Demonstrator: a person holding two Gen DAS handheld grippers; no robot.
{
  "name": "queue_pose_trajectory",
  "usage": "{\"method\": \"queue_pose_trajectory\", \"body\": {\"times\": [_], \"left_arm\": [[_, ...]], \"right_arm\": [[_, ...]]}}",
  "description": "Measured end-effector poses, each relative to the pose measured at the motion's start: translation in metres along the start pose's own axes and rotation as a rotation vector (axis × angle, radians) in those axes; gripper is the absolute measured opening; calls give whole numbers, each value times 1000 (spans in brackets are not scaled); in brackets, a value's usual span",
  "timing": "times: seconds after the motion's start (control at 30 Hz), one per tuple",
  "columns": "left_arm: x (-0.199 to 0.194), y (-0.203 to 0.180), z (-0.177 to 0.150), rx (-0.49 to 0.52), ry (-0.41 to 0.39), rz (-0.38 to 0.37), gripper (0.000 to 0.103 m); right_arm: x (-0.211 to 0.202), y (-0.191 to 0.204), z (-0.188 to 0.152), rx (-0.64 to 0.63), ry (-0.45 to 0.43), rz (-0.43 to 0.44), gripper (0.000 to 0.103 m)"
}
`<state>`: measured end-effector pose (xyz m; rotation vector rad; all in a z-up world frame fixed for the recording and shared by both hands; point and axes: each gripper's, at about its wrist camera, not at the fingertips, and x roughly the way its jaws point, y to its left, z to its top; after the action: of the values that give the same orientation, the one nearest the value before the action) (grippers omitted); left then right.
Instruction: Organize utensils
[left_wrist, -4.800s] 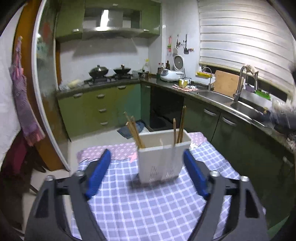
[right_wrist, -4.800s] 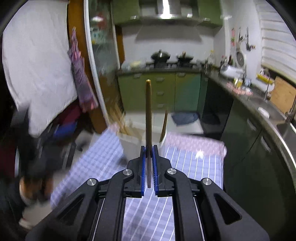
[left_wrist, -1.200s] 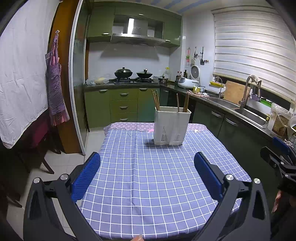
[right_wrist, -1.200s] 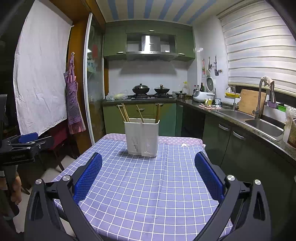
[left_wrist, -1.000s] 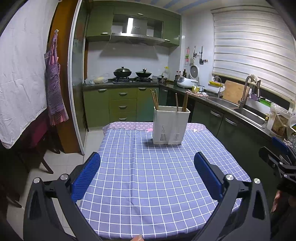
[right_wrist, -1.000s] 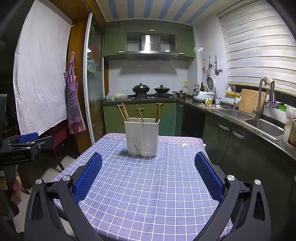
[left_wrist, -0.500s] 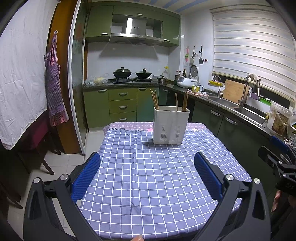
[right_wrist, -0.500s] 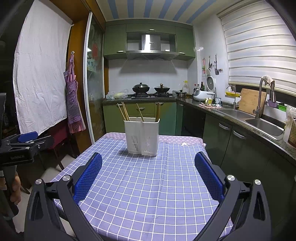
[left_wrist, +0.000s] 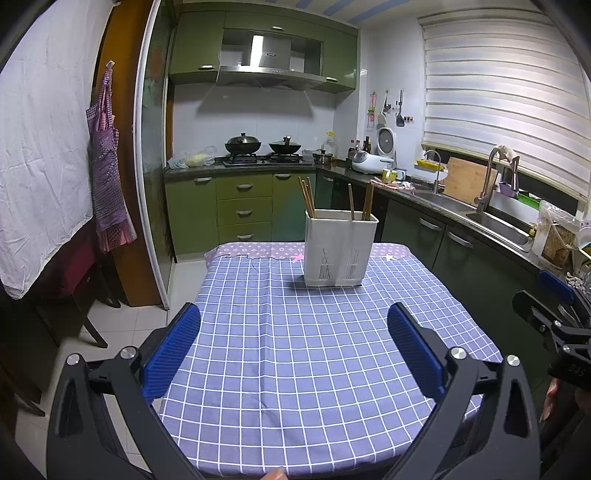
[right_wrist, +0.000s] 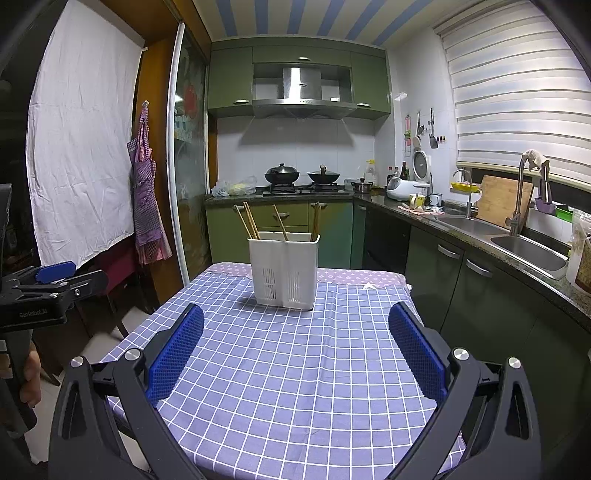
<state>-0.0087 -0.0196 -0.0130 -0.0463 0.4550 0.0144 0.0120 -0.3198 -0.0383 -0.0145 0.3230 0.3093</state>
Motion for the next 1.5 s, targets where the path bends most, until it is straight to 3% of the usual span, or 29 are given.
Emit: {"method": "queue_pose_trajectory", "body": {"times": [1.5], "left_arm": [[7,-13,0,30,39,16,97]], "right_arm": [[7,-2,-6,-14,26,12,98]]}}
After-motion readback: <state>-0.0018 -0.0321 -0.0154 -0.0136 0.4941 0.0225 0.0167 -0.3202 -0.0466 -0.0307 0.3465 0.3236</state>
